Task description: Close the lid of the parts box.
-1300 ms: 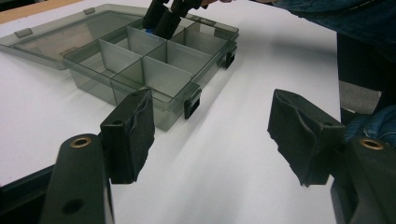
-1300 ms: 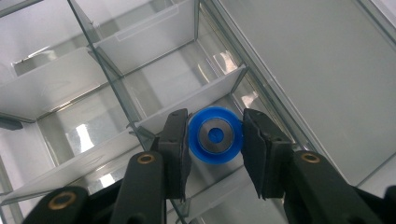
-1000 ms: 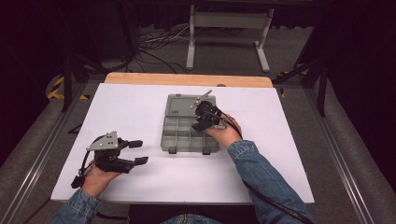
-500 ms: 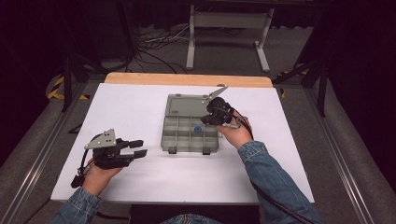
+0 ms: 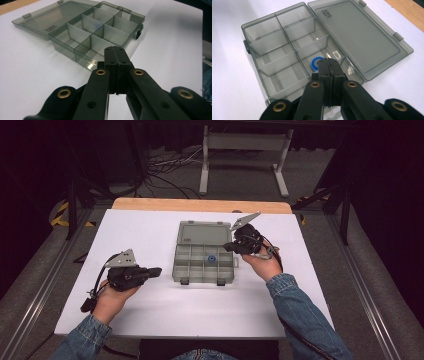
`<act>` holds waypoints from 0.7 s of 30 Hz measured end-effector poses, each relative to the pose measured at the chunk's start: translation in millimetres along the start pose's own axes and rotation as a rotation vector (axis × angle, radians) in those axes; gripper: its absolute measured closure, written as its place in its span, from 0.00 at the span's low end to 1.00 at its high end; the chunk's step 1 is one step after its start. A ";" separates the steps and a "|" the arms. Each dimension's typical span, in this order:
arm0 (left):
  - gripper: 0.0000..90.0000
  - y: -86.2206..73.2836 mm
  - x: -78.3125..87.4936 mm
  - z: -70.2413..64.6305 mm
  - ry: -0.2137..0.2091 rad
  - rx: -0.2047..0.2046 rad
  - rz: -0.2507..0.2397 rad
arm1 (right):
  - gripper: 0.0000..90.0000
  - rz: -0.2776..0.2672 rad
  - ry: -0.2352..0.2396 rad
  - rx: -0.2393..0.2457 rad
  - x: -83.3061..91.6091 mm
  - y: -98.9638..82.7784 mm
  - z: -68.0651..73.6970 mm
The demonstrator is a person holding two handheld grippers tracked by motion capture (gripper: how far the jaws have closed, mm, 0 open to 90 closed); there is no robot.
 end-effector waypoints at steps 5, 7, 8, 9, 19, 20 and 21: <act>1.00 17.5 -10.3 13.5 0.008 -0.007 0.017 | 1.00 -0.008 -0.007 -0.008 4.4 -2.2 -8.1; 1.00 21.5 -15.1 19.8 0.017 0.001 0.029 | 1.00 -0.010 -0.010 -0.008 5.0 -1.8 -9.7; 1.00 23.3 -17.8 23.5 0.025 0.000 0.034 | 1.00 -0.012 -0.013 -0.008 5.0 -1.6 -10.8; 1.00 24.8 -20.7 26.3 0.029 0.002 0.041 | 1.00 -0.011 -0.016 -0.006 5.0 -1.4 -12.3; 1.00 35.0 -37.6 52.3 0.044 0.059 0.069 | 1.00 -0.022 -0.033 -0.020 1.3 1.7 -23.0; 1.00 36.1 -40.3 56.4 0.049 0.062 0.076 | 1.00 -0.022 -0.033 -0.020 1.3 1.7 -23.0; 1.00 37.0 -42.4 59.0 0.057 0.067 0.080 | 1.00 -0.024 -0.033 -0.021 0.6 2.2 -24.2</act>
Point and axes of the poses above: each handheld gripper's, and its own axes: x roughly backward along the jaws, y roughly out of its top, z roughly to its left, the point moved 3 cm from there along -x, roughly forward along the jaws, and after that the axes turned 3 degrees about -z, right-handed, at the moved point
